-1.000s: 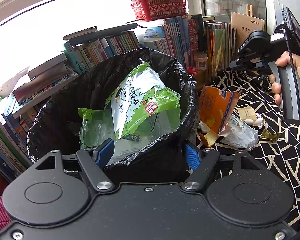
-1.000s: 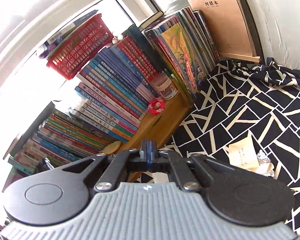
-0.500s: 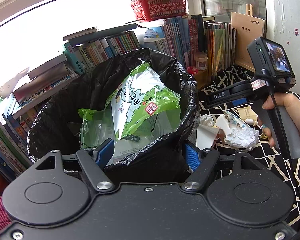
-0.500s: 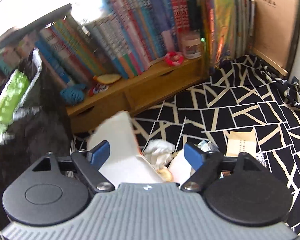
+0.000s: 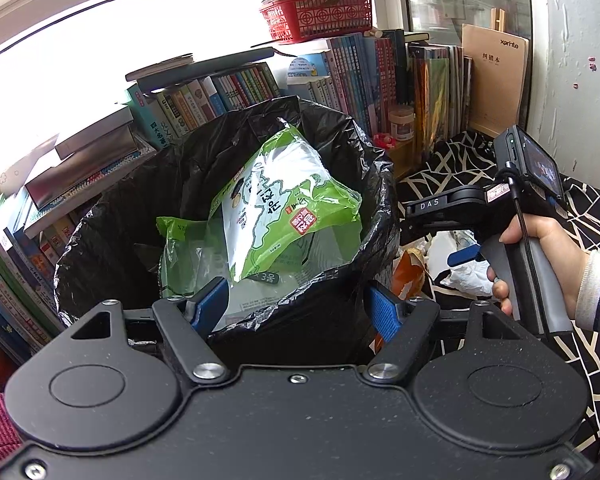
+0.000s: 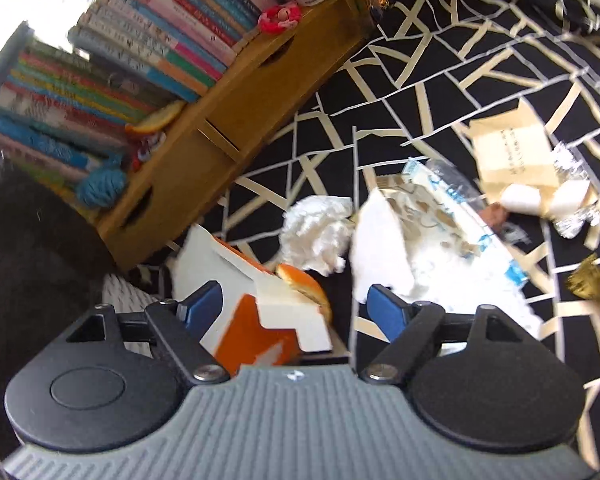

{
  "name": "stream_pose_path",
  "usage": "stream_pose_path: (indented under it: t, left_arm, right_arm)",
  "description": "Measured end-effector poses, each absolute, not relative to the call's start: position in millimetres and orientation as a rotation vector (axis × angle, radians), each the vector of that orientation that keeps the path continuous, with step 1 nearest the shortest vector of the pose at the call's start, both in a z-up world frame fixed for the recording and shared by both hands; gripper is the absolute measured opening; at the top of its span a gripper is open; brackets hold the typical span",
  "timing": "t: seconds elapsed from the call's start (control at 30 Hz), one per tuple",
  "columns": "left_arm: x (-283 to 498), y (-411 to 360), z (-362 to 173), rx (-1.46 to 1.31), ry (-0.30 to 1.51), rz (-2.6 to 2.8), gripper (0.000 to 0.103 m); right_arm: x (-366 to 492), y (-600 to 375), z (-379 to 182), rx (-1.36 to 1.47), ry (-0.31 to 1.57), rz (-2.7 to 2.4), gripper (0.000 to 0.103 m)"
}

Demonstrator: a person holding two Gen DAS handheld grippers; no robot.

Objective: Collect trash

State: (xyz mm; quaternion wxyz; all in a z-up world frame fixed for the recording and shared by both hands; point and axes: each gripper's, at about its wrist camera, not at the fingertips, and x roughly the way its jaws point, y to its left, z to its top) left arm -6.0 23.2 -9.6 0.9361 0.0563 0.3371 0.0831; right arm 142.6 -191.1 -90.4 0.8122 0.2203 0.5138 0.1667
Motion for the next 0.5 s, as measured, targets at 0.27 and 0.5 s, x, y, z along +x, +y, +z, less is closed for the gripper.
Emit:
stream_pose_path:
  t: [0.27,0.5]
  left_arm:
    - [-5.9,22.4,-9.8,0.117,0.689,0.169,0.073]
    - [-5.9,21.9,-10.0,0.120,0.689,0.170,0.073]
  right_arm:
    - [147.5,-185.4,-112.3,0.573,1.174,0.365,0.088]
    - [147.8,-178.1,-135.1,0.679,1.252,0.352,0.069]
